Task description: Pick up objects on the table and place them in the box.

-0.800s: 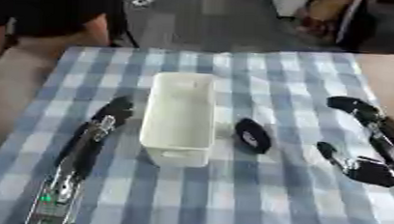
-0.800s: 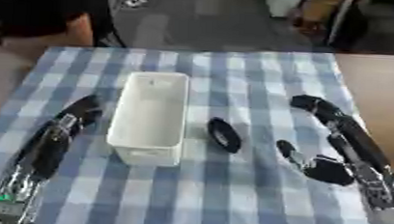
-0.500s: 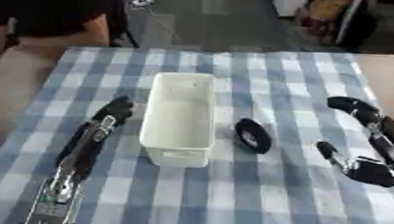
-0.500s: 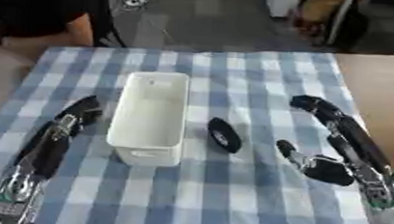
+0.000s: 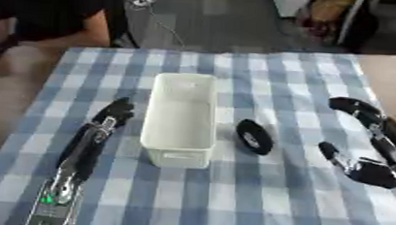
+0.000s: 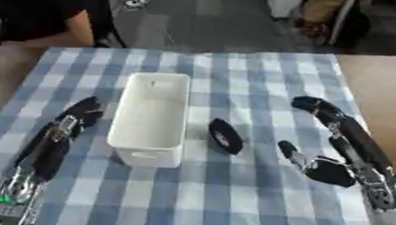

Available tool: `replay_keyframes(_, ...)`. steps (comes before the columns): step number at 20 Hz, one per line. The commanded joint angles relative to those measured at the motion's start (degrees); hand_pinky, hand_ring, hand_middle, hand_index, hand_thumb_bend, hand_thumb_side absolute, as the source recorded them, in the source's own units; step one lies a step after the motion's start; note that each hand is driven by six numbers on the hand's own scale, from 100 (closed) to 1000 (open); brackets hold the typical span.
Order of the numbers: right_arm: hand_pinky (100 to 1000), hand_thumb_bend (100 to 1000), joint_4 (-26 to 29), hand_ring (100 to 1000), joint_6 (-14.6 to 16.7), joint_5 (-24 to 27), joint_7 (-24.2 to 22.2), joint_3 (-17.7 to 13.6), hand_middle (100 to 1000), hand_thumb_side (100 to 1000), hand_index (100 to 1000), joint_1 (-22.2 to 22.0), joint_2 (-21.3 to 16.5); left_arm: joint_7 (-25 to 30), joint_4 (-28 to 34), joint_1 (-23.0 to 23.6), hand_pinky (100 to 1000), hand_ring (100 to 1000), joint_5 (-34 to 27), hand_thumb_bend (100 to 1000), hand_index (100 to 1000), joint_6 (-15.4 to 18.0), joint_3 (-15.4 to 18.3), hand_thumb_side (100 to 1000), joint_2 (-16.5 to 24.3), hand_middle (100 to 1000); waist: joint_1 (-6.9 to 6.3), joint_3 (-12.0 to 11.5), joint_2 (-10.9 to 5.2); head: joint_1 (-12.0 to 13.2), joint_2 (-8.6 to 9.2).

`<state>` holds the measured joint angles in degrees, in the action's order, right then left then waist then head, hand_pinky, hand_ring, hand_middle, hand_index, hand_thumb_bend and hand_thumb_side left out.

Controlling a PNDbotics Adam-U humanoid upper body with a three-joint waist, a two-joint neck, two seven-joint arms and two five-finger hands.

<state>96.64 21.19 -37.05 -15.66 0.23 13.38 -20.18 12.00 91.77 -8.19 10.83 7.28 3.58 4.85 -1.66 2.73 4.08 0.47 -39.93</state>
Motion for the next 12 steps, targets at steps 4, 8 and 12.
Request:
replay_keyframes(4, 1000, 374, -4.14, 954, 1.56, -1.2, -2.14, 2.15, 882, 689, 916, 1.65, -0.12, 0.34, 0.65, -0.59, 932, 876, 0.21, 100, 868, 0.19, -0.37, 1000, 0.8, 1000, 0.11, -0.31, -0.53, -0.14, 0.71)
replay_keyframes(8, 1000, 363, -6.26, 953, 1.94, -2.09, -1.61, 2.07, 881, 689, 915, 2.43, 0.23, 0.35, 0.59, -0.52, 932, 876, 0.22, 100, 868, 0.15, -0.38, 1000, 0.84, 1000, 0.2, -0.37, -0.52, -0.51, 0.67)
replay_keyframes(12, 1000, 353, -7.02, 953, 2.25, -2.36, -1.2, 2.31, 881, 693, 916, 2.95, -0.14, 0.44, 0.55, -0.5, 933, 876, 0.23, 100, 868, 0.15, -0.43, 1000, 0.84, 1000, 0.29, -0.46, -0.55, -0.29, 0.71)
